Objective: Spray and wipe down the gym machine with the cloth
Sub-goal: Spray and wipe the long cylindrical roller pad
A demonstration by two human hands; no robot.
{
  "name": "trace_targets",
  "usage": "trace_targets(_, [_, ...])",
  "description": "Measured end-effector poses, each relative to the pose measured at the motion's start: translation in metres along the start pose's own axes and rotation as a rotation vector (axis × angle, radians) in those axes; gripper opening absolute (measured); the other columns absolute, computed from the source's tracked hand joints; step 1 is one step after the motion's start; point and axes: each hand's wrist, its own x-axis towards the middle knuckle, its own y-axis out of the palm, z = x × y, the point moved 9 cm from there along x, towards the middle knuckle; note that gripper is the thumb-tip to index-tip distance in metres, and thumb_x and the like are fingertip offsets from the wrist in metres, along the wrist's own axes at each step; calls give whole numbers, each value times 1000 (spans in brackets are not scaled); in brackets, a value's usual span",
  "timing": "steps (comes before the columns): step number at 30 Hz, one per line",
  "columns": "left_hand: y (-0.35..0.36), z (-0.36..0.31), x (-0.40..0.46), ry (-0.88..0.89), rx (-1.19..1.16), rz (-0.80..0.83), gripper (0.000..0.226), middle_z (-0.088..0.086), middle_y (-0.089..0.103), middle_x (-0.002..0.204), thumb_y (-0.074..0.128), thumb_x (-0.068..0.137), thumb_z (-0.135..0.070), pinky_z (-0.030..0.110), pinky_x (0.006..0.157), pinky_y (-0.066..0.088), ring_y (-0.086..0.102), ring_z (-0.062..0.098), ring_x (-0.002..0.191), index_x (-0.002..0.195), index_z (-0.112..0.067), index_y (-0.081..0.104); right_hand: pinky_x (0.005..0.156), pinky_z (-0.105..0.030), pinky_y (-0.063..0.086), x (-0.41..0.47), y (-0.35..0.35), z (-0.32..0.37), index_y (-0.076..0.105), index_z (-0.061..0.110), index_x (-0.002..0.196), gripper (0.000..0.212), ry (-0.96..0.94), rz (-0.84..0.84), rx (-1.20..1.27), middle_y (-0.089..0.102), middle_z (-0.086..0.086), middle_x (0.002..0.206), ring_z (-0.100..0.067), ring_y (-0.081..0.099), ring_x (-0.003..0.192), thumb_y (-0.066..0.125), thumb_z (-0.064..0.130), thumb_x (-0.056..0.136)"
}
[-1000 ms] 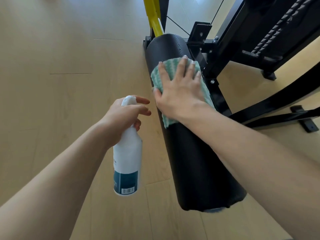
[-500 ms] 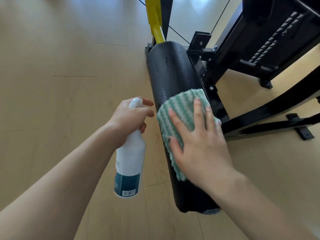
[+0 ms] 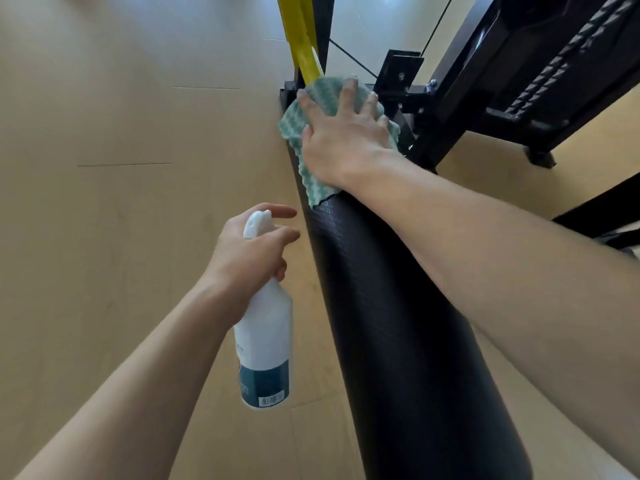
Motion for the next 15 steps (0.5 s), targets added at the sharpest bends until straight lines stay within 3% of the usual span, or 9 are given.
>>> trace_targets(5, [-7, -6, -13, 18, 28, -25, 20, 15, 77, 101, 70, 95, -15, 32, 62, 50, 51, 16, 49, 99, -35, 75, 120, -65, 8, 32, -11, 7, 10, 38, 160, 56, -17, 0, 36, -3, -15, 168, -50, 0, 151, 21, 41, 106])
trace_targets(8, [-9, -9, -28, 38, 61, -28, 20, 13, 75, 91, 70, 95, -14, 29, 56, 50, 51, 16, 48, 100, -32, 75, 123, -59, 2, 20, -8, 6, 3, 33, 161, 58, -50, 34, 93, -11, -10, 169, -42, -6, 153, 20, 39, 107])
trace_targets(13, [3, -15, -45, 50, 97, 9, 15, 8, 65, 77, 72, 93, -16, 31, 60, 48, 51, 18, 49, 100, -29, 75, 126, -49, -3, -93, 8, -10, -10, 18, 161, 62, -67, 5, 101, -17, -8, 168, -32, -12, 155, 16, 34, 107])
trace_targets(15, [3, -17, -40, 39, 75, -31, 8, 8, 63, 74, 72, 92, -14, 28, 54, 47, 51, 16, 46, 97, -20, 74, 126, -47, -2, -166, 25, -16, -10, 14, 160, 62, -106, -38, 107, -15, -11, 168, -30, -10, 155, 16, 33, 107])
